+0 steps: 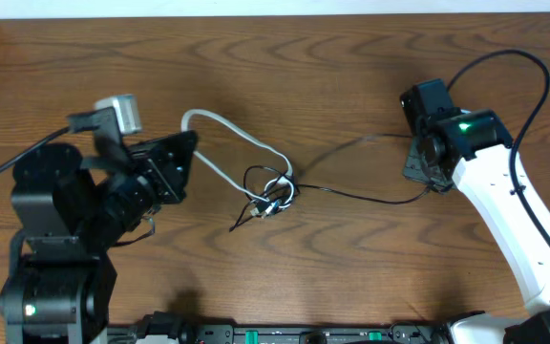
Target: Untangle cables
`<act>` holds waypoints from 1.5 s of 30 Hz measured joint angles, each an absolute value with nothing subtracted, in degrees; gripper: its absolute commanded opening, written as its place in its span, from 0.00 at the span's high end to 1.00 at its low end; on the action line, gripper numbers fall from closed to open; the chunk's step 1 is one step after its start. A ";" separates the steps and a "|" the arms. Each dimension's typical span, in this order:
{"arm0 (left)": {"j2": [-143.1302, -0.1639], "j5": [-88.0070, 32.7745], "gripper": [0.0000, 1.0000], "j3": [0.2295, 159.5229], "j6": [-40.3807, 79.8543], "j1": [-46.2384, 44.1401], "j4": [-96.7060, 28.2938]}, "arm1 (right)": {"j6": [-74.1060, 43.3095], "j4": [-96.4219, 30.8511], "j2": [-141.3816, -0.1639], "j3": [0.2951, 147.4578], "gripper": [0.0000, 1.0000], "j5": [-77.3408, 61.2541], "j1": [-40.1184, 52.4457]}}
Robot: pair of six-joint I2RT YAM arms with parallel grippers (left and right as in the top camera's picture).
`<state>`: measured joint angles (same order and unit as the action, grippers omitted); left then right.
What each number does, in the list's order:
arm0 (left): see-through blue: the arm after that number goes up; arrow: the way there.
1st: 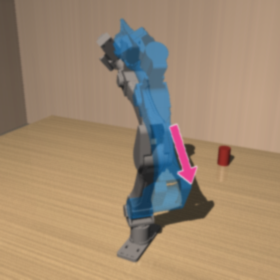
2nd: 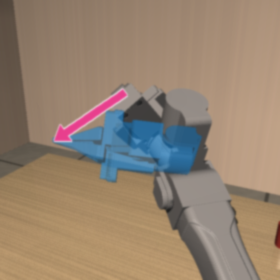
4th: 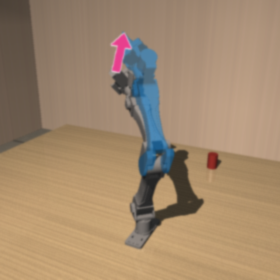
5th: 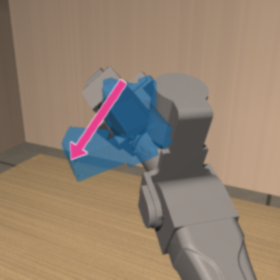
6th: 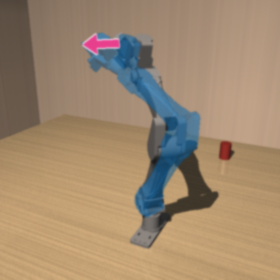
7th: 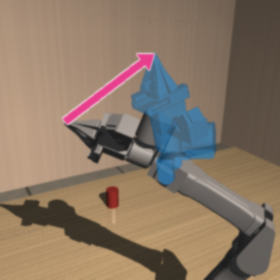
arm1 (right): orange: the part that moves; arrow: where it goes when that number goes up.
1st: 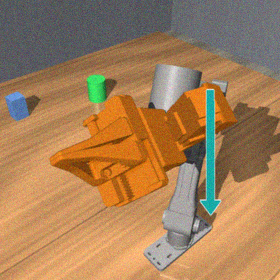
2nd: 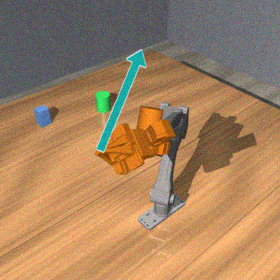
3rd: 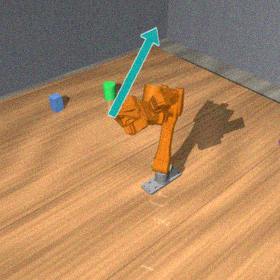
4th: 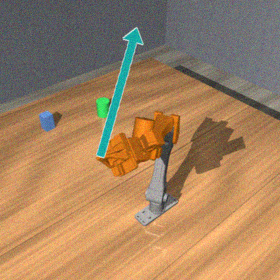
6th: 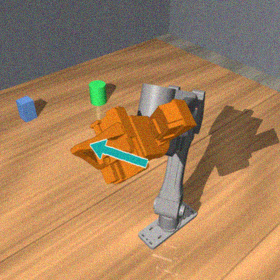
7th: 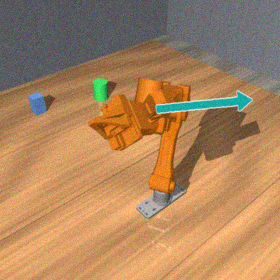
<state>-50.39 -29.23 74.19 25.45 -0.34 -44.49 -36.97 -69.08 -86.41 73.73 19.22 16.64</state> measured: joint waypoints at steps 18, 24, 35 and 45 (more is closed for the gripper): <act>-50.43 -26.65 0.93 74.19 47.16 2.96 -13.43 | -39.70 -50.61 -86.43 53.65 0.98 19.11 13.80; -50.48 -27.09 0.92 74.17 54.19 2.96 3.81 | -40.29 -45.87 -86.43 49.25 0.99 17.34 13.78; -49.21 -11.94 0.92 74.54 52.40 5.56 -18.31 | -40.36 -45.15 -86.43 47.48 0.98 18.00 13.72; -49.98 -3.51 0.93 74.22 53.49 7.84 -10.00 | -40.38 -43.46 -86.43 47.42 0.98 18.92 13.72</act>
<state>-49.98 -3.51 74.22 53.49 7.84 -10.00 -40.38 -43.46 -86.43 47.42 18.92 13.72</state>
